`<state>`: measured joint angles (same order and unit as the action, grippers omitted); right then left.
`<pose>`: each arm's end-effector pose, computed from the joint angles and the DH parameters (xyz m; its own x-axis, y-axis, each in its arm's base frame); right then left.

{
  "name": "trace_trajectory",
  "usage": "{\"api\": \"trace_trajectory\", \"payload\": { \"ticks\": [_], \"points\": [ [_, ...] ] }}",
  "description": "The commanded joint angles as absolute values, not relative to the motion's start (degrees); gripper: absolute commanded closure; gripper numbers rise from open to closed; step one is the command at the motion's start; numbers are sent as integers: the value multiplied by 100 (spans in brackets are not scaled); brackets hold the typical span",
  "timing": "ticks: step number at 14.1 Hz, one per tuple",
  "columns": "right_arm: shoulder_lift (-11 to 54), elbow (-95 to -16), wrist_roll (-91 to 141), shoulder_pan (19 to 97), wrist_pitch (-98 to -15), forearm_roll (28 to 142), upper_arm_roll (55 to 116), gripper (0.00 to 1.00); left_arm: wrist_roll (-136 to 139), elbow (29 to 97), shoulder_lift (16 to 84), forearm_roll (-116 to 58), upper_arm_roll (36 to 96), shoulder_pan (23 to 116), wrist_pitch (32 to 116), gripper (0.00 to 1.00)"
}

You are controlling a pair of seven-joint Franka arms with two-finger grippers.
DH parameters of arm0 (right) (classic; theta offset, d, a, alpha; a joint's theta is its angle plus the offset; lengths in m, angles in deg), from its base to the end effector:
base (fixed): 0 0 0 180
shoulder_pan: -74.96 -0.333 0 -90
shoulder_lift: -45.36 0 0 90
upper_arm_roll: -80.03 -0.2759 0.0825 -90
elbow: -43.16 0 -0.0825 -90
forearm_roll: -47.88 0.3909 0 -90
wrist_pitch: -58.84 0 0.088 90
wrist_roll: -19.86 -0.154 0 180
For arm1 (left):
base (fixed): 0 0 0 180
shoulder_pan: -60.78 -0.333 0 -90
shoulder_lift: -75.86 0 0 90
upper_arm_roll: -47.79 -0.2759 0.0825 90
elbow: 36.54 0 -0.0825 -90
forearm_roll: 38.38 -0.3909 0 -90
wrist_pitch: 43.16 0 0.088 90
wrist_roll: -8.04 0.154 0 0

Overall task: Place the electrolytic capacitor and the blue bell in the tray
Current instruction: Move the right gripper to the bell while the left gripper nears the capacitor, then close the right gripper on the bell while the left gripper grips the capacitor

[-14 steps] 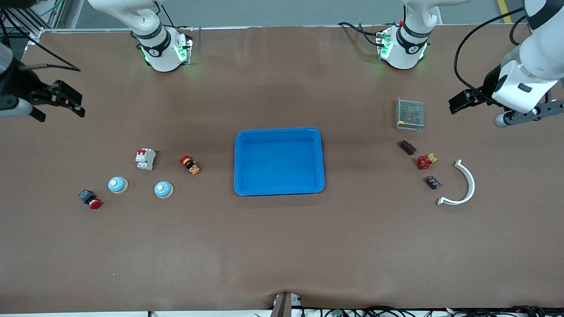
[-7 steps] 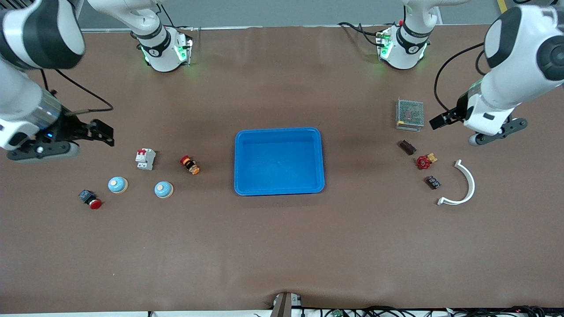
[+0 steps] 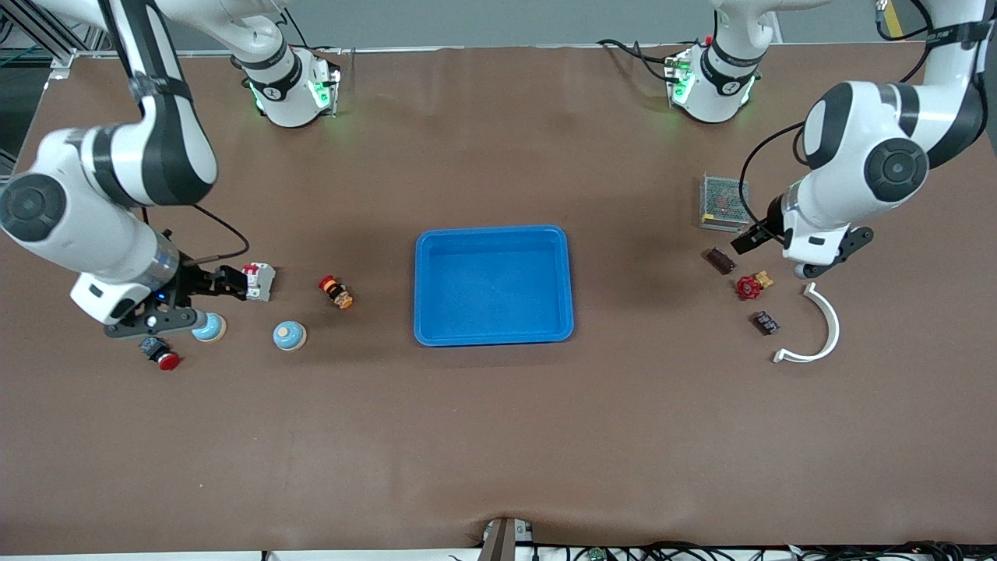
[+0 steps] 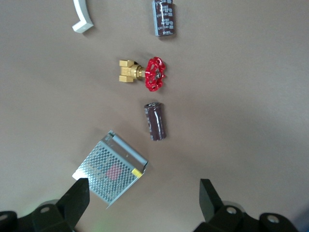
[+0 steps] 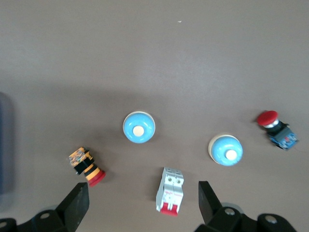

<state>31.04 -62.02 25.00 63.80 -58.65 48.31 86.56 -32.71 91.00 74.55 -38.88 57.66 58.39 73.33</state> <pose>0.6095 0.0514 0.3032 0.9850 0.1687 -0.0352 0.1695 -0.9854 0.0185 0.4938 -0.0642 0.2569 0.8218 0.5469 -0.1600 0.5292 -0.8366 -0.1417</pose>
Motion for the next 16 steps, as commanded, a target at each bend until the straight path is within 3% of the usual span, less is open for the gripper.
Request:
{"api": "trace_trajectory", "payload": {
  "ticks": [1,4,8,16],
  "points": [
    [2771,-6161,2714,6345,-6077,4849,8671,0,-3371,9625,7429,-3864,5790,5675,8109,0],
    [2559,-6519,2900,6345,-6715,4884,8653,0,-3397,9767,7069,-3864,5790,5525,8611,0],
    [2550,-7205,3067,6345,-7807,4884,8644,0,-3529,9917,6647,-3864,5790,5428,9210,11],
    [2076,-7549,3067,6204,-8547,4893,8557,0,-3731,9917,5961,-3864,5807,5305,9852,25]
  ]
}}
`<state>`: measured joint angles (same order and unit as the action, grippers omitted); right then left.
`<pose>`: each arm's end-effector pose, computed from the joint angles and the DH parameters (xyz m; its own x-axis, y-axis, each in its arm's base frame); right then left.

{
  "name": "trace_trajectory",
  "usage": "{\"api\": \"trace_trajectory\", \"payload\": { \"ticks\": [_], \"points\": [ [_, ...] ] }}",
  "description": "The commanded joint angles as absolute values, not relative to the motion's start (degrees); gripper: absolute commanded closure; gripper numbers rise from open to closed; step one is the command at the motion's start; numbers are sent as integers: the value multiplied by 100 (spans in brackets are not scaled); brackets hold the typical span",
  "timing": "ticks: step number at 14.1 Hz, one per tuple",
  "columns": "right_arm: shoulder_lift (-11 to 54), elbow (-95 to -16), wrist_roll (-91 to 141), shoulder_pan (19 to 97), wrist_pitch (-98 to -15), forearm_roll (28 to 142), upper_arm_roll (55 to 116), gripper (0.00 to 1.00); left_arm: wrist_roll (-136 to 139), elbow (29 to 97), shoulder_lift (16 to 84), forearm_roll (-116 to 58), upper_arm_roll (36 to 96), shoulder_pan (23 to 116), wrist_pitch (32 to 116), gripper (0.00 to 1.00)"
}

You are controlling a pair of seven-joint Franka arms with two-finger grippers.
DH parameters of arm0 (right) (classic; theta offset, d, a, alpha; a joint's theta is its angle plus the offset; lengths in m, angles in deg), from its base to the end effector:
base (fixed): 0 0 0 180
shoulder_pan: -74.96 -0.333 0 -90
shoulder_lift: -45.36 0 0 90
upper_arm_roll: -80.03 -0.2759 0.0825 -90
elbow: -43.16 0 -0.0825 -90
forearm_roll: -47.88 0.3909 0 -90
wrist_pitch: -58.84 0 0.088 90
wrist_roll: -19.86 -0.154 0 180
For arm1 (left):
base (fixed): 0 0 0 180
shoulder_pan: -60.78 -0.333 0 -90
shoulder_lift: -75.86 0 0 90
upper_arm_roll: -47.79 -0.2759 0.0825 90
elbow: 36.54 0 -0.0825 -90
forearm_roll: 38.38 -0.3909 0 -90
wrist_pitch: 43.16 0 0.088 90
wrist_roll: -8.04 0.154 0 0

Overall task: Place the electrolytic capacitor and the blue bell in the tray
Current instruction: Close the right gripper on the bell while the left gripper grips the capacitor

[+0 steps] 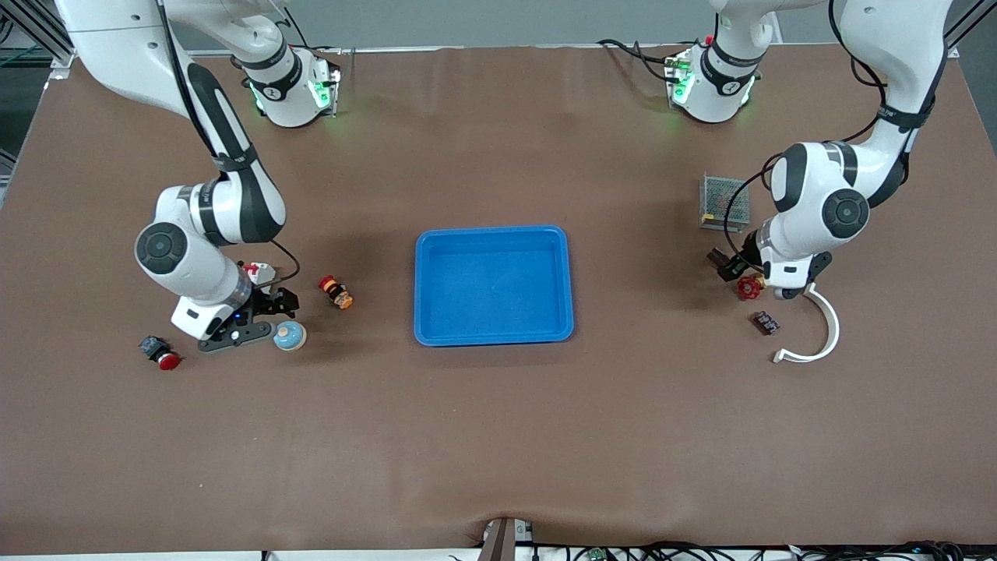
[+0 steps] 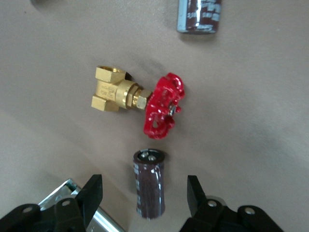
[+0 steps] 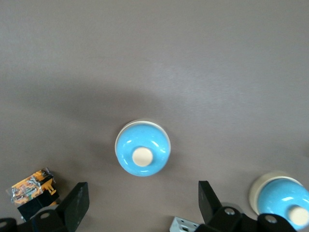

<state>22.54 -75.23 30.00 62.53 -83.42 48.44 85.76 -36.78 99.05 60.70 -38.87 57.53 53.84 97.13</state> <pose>0.5797 0.0658 0.1511 0.9568 0.2904 0.0143 0.2898 -0.9564 0.0357 0.4733 -0.0299 0.1115 0.7325 0.6631 -0.1541 0.6567 -0.7479 -0.0967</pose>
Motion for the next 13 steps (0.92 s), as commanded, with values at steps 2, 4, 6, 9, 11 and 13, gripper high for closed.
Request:
{"api": "trace_trajectory", "payload": {
  "ticks": [2,4,6,9,11,13],
  "points": [
    [1918,-7514,3067,6178,-8582,4884,8530,0,-3731,9917,5916,-3864,5807,5305,9852,29],
    [1777,-7470,3085,6187,-8749,4884,8530,0,-3740,9917,5890,-3864,5807,5305,9852,38],
    [1706,-7418,3181,6222,-8811,4884,8521,0,-3801,9899,5846,-3864,5807,5305,9852,49],
    [1549,-7216,3190,6239,-8811,4884,8530,0,-3863,9881,5811,-3864,5816,5349,9852,64],
    [1478,-7128,3190,6257,-8820,4884,8521,0,-3863,9864,5758,-3864,5816,5358,9852,68],
    [1399,-7101,3216,6266,-8890,4893,8521,0,-3881,9829,5749,-3856,5825,5375,9852,81]
  ]
}}
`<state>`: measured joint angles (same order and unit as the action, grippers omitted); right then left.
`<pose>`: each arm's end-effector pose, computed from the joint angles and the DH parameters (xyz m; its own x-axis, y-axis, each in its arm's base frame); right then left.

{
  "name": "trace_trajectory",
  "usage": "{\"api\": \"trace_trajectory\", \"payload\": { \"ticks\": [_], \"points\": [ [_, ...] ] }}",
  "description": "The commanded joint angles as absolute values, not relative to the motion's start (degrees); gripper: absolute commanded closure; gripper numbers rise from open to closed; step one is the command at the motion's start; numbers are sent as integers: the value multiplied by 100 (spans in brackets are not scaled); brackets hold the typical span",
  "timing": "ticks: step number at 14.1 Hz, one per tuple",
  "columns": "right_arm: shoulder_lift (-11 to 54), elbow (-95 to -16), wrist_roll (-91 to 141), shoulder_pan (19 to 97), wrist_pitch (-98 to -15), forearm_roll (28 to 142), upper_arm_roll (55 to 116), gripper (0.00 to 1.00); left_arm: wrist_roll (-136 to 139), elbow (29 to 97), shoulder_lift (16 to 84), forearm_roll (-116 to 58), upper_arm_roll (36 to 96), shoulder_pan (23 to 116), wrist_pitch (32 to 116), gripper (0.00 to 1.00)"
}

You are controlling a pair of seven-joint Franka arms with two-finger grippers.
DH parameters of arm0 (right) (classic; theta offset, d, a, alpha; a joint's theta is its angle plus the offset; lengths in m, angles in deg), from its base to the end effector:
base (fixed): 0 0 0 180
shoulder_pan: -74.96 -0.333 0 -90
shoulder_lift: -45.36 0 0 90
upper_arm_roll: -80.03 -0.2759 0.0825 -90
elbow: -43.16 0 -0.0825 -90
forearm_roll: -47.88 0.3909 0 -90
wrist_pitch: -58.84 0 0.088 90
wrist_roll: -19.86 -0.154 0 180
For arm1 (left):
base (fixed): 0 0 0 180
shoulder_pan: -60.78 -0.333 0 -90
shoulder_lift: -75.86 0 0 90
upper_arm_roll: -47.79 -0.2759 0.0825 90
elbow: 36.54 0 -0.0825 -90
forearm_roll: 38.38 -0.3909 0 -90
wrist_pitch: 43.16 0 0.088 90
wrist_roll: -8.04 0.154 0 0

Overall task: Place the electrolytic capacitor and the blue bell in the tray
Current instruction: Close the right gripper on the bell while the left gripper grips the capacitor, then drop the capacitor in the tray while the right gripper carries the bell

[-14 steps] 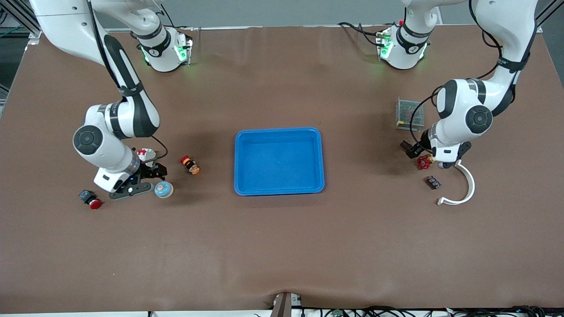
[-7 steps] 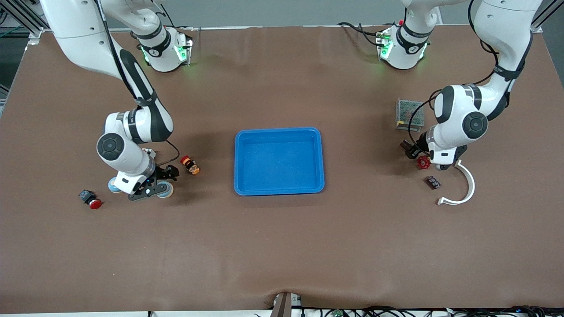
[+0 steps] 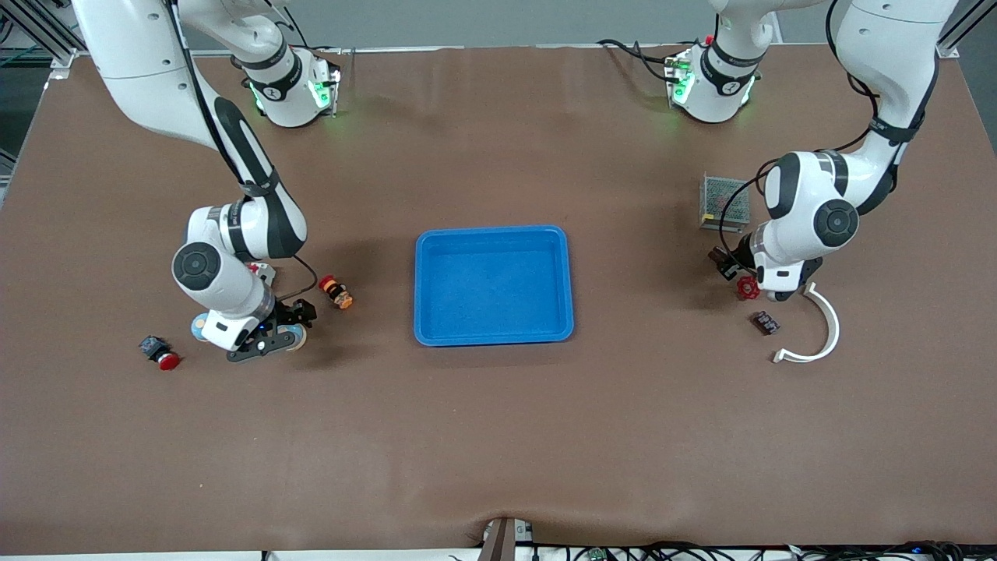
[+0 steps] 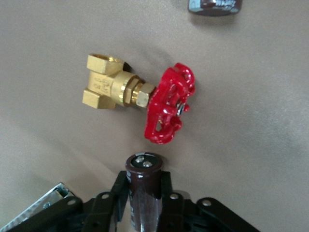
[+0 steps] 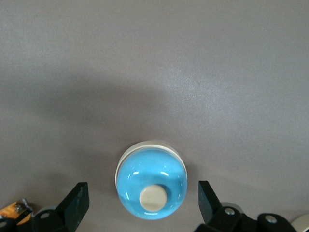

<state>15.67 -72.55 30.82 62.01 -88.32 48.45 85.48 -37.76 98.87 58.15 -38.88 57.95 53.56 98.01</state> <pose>0.5868 0.0740 0.1071 0.9465 0.3218 0.0245 0.3204 -0.9461 0.0469 0.4672 -0.0328 0.0929 0.7179 0.6734 -0.1764 0.6654 -0.7383 -0.1102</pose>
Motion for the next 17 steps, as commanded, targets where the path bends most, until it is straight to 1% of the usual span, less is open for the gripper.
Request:
{"api": "trace_trajectory", "payload": {
  "ticks": [1,2,5,9,15,17],
  "points": [
    [1320,-7101,3286,6283,-9047,4893,8521,0,-3933,9820,5758,-3856,5825,5375,9852,93],
    [1284,-7101,3400,6336,-9118,4893,8521,0,-4003,9785,5784,-3847,5929,5367,9843,100],
    [1240,-7110,3516,6415,-9136,4902,8521,0,-4634,9654,5837,-3838,6307,5366,9738,100],
    [1161,-7110,3516,6415,-9136,4902,8512,0,-5636,9302,5829,-3838,6799,5366,9554,100],
    [1179,-7092,3498,6424,-9136,4911,8451,0,-7314,8846,5741,-3838,7511,5428,9518,100],
    [1179,-7092,3498,6424,-9136,4911,8451,0,-7851,8670,5723,-3838,7574,5638,9501,100]
  ]
}}
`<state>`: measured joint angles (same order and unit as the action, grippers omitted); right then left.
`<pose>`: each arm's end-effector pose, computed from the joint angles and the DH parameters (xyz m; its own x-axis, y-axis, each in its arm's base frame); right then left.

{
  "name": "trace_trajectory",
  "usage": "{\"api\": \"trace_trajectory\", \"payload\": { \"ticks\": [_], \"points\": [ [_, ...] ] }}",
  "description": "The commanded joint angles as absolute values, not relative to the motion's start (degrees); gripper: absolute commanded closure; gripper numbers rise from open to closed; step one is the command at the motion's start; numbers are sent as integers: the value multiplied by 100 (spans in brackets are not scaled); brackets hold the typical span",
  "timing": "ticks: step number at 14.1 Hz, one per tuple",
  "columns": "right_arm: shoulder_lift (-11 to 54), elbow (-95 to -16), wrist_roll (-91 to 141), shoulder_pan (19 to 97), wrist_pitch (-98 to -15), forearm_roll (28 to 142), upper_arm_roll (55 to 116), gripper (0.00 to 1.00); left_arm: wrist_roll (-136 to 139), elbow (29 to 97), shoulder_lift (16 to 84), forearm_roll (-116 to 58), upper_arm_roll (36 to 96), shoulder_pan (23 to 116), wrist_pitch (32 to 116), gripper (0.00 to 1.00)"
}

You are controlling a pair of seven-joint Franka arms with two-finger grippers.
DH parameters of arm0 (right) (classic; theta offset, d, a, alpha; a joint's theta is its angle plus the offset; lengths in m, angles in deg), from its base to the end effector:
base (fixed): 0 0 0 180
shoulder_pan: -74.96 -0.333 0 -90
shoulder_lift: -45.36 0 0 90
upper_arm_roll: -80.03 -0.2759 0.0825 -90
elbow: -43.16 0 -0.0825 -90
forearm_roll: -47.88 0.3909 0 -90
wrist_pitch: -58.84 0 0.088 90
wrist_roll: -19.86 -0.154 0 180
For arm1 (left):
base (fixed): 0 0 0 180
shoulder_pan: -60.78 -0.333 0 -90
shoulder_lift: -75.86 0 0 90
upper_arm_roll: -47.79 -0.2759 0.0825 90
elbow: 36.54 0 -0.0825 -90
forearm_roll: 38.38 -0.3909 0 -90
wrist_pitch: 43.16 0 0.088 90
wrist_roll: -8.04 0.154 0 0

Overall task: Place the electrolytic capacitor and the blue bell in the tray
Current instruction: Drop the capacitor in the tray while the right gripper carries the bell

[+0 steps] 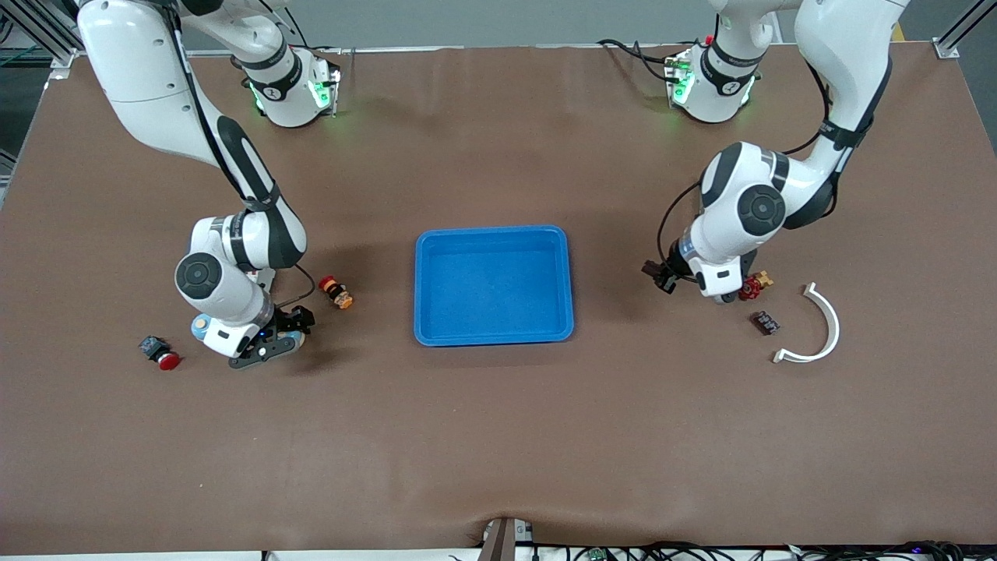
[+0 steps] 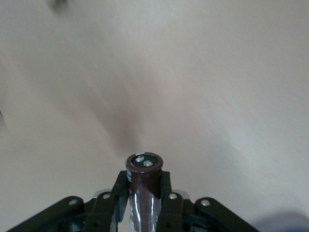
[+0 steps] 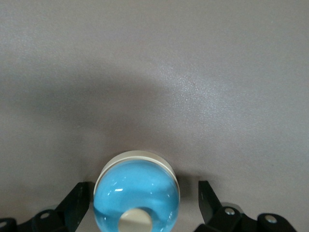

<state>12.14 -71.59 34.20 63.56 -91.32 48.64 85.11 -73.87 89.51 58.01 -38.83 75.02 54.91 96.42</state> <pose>0.5886 0.0615 0.0818 0.9336 0.3571 0.0290 0.3555 -0.9333 0.0502 0.5004 -0.2099 0.1622 0.4762 0.8681 -0.1400 0.8750 -0.4836 -0.0220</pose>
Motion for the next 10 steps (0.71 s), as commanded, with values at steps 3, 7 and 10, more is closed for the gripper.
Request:
{"api": "trace_trajectory", "payload": {
  "ticks": [3,7,10],
  "points": [
    [1187,-7092,3498,6450,-9128,4919,8433,14,-8546,8248,5548,-3838,7574,6025,9282,100],
    [1214,-7092,3498,6600,-9075,4919,8293,41,-9004,7825,5354,-3838,7574,6236,9070,100],
    [1275,-7092,3472,6600,-9022,4919,8249,45,-9364,7641,5249,-3838,7574,6482,9070,100]
  ]
}}
